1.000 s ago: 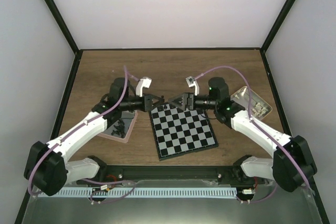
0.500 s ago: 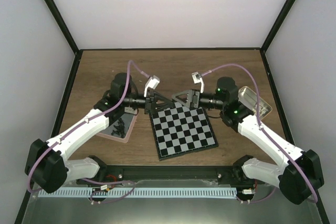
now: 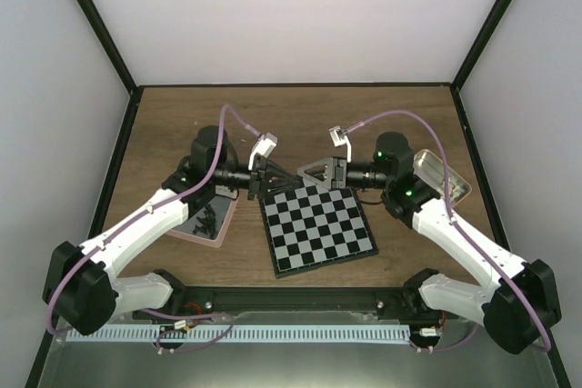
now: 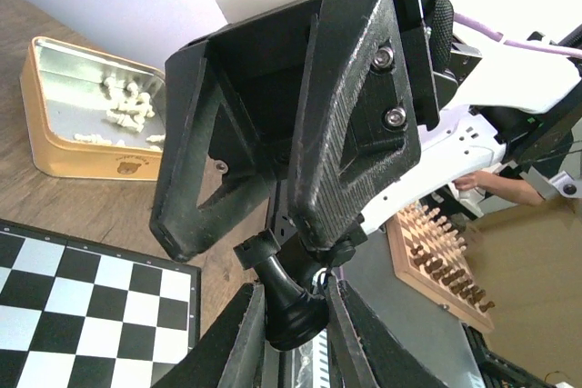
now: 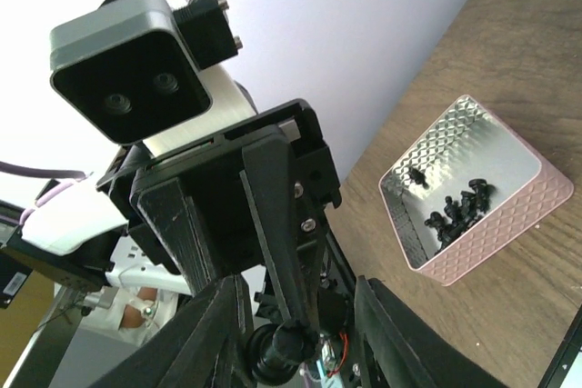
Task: Set up the chess pieces on the board
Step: Place the chess piece on the chessboard.
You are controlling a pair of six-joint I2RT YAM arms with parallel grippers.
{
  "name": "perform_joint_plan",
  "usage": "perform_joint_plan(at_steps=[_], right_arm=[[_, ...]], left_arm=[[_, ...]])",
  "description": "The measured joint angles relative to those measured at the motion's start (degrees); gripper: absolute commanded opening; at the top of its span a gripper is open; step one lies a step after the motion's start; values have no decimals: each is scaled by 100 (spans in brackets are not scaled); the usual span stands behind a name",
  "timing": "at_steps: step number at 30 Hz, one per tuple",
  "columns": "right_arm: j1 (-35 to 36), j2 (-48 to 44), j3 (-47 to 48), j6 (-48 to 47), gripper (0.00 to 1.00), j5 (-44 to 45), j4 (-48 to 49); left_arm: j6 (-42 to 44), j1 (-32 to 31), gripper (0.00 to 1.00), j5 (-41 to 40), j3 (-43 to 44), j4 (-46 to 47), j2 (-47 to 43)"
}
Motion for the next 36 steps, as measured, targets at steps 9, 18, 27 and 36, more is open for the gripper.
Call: perform_joint_plan(at_steps=[9, 18, 27, 36], right_arm=[[0, 35, 0, 22, 23, -326, 35], [-4, 68, -2, 142, 1, -258, 166], [-7, -92, 4, -361, 1, 811, -435], [166, -168, -223, -1655, 1, 3486, -1266]], left_arm=[[39, 0, 19, -4, 4, 0, 0], [44, -4, 30, -125, 90, -26, 9], [262, -2, 79, -872, 245, -452, 68], [597, 28, 83, -3591, 323, -1600, -564]])
